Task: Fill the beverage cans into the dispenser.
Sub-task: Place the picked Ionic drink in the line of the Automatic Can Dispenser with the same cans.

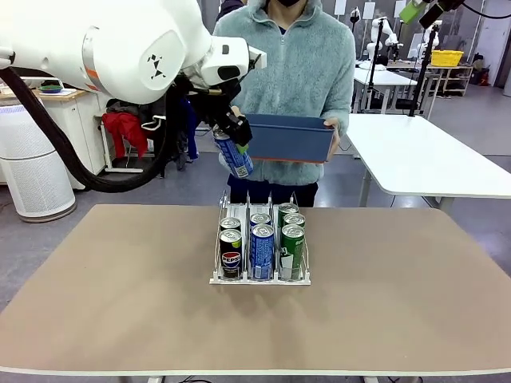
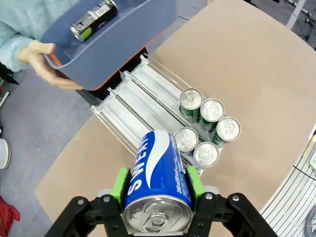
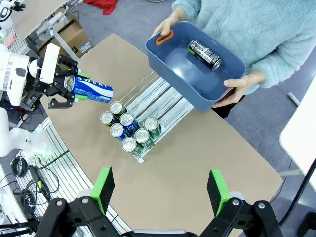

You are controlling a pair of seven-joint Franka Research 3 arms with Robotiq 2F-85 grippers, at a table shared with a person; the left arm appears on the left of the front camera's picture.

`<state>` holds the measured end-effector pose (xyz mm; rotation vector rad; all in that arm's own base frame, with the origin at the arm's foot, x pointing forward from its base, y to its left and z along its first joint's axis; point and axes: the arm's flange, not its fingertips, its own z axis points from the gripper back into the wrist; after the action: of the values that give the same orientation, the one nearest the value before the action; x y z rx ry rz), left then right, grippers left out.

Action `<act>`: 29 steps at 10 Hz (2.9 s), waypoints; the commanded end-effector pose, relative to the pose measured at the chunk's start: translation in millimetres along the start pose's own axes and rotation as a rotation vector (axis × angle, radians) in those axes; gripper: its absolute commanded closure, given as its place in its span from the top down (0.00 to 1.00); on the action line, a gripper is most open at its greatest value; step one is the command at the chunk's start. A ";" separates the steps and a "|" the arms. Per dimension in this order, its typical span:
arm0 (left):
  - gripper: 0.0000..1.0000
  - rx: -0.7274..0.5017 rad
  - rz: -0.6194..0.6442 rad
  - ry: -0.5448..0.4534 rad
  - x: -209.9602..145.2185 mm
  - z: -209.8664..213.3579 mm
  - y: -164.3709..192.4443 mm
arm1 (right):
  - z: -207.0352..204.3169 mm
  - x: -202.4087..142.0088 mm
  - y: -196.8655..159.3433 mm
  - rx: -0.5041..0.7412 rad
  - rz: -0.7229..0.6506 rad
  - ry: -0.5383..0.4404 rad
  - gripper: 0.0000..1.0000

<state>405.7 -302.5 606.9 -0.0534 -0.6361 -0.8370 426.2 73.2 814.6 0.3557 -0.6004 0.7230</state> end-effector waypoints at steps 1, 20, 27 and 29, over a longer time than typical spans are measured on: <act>0.58 -0.033 -0.029 -0.023 0.6 21.3 21.1 | 0.7 -1.9 1.3 0.006 0.002 -0.002 1.00; 0.58 -0.062 -0.145 0.132 -47.2 -85.1 -161.0 | 0.7 -1.9 1.3 0.006 0.002 -0.002 1.00; 0.58 -0.059 -0.107 0.178 -60.5 -101.6 -148.9 | 0.7 -1.9 1.3 0.006 0.002 -0.002 1.00; 0.58 -0.015 -0.085 0.216 -61.0 -114.5 -140.9 | 0.7 -1.9 1.3 0.006 0.002 -0.002 1.00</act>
<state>325.7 -389.4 455.4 0.0081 -0.4328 -0.9483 426.2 72.6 814.6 0.3549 -0.6007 0.7215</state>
